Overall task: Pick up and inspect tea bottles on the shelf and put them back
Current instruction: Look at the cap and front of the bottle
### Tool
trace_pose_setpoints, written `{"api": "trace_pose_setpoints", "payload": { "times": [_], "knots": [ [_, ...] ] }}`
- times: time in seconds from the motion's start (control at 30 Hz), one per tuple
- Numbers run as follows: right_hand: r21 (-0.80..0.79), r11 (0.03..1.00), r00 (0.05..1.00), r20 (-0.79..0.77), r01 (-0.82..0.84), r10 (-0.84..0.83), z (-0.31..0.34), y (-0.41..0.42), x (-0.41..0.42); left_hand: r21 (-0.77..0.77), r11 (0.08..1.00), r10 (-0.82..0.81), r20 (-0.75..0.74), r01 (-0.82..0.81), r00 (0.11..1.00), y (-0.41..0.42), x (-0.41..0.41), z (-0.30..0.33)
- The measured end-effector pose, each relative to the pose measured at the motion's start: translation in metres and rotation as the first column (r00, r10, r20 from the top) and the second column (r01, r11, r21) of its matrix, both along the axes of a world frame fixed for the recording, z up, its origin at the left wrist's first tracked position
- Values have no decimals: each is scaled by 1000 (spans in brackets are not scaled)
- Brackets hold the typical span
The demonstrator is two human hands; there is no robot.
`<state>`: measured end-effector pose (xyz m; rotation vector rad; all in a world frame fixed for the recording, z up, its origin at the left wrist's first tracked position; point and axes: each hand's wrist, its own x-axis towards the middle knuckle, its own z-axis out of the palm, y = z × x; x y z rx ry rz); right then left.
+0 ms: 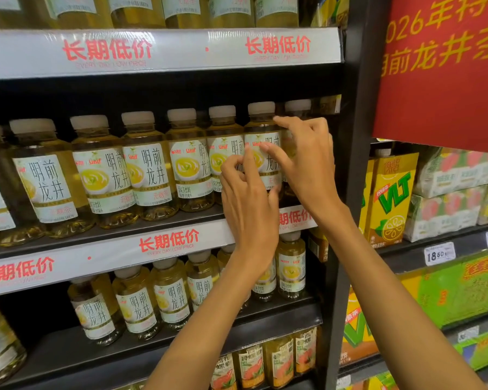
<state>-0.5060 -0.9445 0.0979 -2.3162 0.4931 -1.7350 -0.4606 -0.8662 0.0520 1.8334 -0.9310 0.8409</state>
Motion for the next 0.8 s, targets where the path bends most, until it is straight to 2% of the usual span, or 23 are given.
{"api": "trace_pose_setpoints", "payload": {
  "times": [0.07,0.13,0.23,0.4,0.47,0.67,0.8],
  "knots": [
    [-55,998,998,-37,39,-41,2,-3,0,10,1000,9,-9,-9,1000,-1,1,1],
    [-76,996,999,-9,41,-42,5,-5,-2,17,1000,12,-3,-12,1000,-1,1,1],
    [13,999,995,96,-35,34,18,-6,-3,22,1000,4,9,-4,1000,0,-2,1],
    [132,990,994,-100,60,-47,33,-12,5,-14,999,-44,30,44,999,4,-6,1],
    [171,984,993,-115,50,-30,32,-13,6,-11,995,-99,21,99,995,6,-4,0],
    [98,995,999,34,17,-20,24,-1,3,-8,968,-252,-15,252,968,12,-3,-6],
    [15,1000,976,220,7,-10,15,20,-6,-80,942,-331,-50,327,942,16,-1,-10]
  ]
}}
